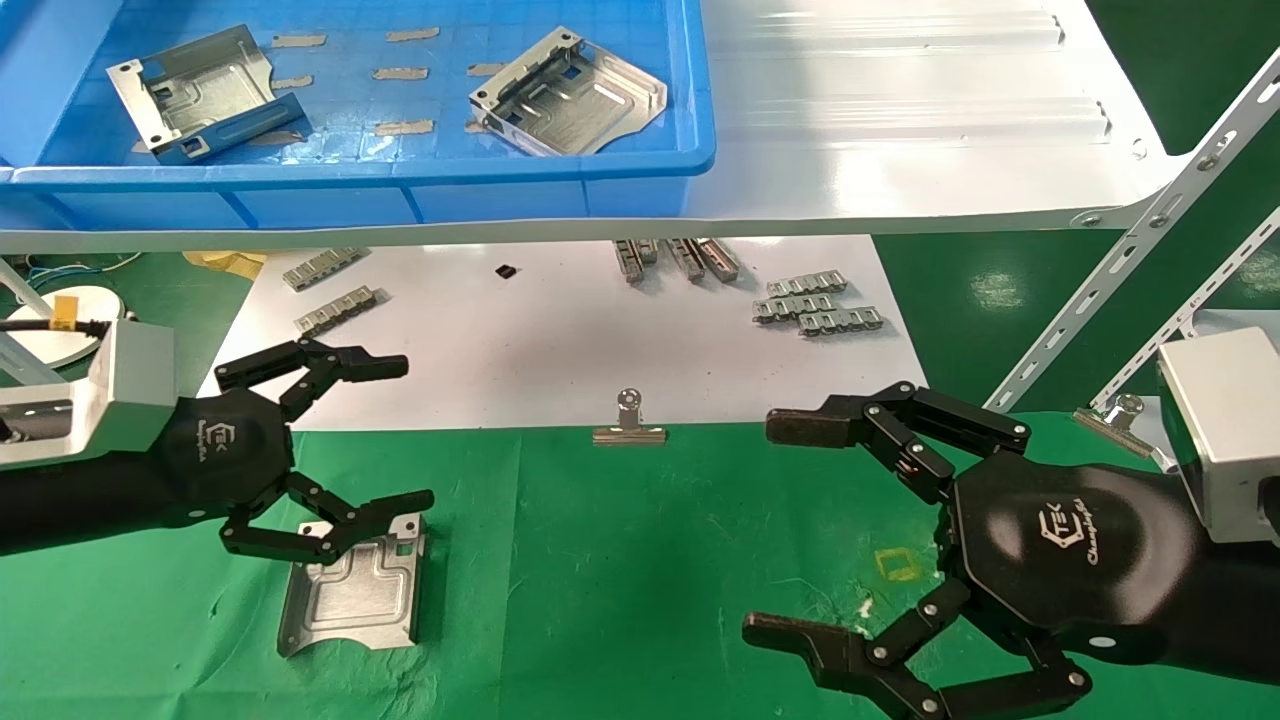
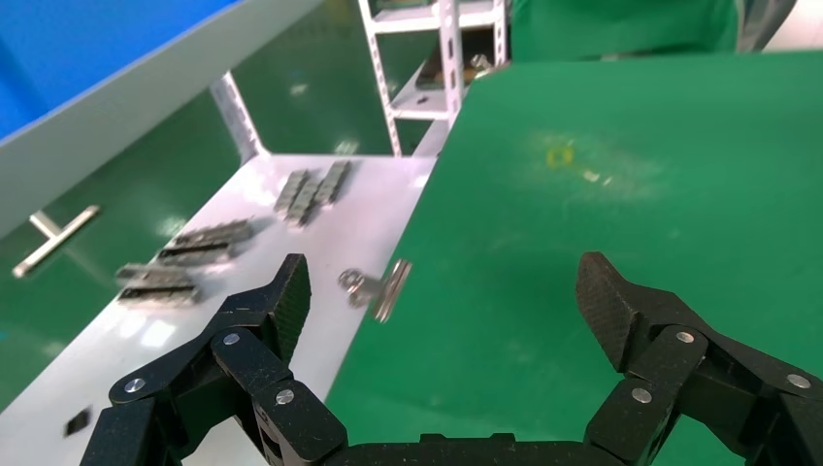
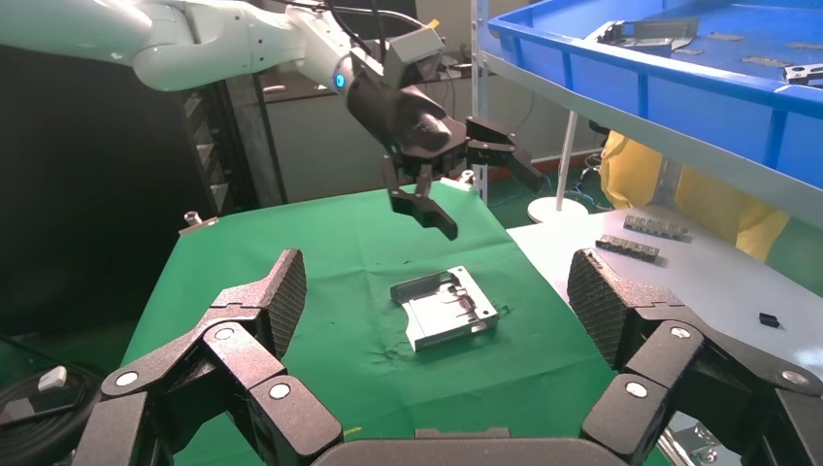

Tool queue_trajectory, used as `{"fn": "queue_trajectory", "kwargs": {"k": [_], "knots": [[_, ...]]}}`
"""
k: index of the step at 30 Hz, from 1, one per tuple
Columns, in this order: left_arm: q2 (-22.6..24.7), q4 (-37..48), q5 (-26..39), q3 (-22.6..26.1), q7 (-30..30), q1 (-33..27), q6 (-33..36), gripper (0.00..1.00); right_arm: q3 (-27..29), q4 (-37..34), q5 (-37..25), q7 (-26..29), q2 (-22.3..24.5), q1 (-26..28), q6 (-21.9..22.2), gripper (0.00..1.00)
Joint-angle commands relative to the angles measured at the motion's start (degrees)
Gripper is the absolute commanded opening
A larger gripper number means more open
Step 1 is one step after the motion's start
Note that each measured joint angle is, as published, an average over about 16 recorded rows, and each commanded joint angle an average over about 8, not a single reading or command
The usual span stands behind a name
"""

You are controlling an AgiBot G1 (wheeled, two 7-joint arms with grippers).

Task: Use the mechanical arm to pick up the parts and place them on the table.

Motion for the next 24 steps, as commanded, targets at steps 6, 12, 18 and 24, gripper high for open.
{"fn": "queue_trajectory", "kwargs": {"k": [6,12,18,24], "knots": [[-1.4,-7.7,-2.6,-2.9,-5.9,4.0,-0.7,1.0,0.0,0.0,0.0,0.0,0.0,0.0,0.0,1.0],[-2.5,-14.3,-4.9,-5.4,-10.9,7.4,-1.3,1.0,0.0,0.0,0.0,0.0,0.0,0.0,0.0,1.0],[-3.7,-20.9,-7.1,-7.8,-15.9,10.8,-1.9,1.0,0.0,0.0,0.0,0.0,0.0,0.0,0.0,1.0],[-4.9,-27.6,-9.4,-10.3,-21.0,14.2,-2.5,1.0,0.0,0.0,0.0,0.0,0.0,0.0,0.0,1.0]]}}
